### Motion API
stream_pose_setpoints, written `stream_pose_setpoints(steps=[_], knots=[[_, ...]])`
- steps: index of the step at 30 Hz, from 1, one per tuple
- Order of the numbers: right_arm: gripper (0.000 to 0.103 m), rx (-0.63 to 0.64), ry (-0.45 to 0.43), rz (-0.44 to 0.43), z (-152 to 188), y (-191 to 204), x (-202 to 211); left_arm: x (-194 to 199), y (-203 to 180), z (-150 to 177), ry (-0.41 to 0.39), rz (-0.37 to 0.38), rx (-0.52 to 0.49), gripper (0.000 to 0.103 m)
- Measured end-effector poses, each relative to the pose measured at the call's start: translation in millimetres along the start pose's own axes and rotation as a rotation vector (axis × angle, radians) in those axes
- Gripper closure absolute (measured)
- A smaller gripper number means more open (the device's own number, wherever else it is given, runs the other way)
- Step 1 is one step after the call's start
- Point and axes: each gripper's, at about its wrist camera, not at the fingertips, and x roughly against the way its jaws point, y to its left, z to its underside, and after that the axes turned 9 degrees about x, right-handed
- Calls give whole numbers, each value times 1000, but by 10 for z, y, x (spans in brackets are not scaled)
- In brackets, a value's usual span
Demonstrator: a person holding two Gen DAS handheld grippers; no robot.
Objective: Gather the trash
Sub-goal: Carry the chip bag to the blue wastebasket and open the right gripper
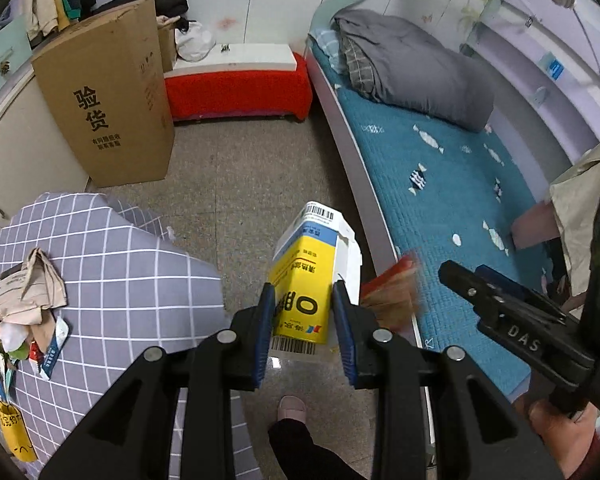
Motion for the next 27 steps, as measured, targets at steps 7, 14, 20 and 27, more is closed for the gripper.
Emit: stream_pose_setpoints(steps=[7,14,20,27], knots=[[32,-20,1,-5,-36,-181,77,-205,-207,-54,46,-11,-26,74],[28,0,-39,42,-45,-220,283,-341,-470,-122,70,12,-73,74],[28,-16,-85,90,-58,-376,455,-430,-719,-152,85,26,-120,73],[26,-69,-143,121,-58,-589,669,-442,-903,-183,80,53,-149,52]])
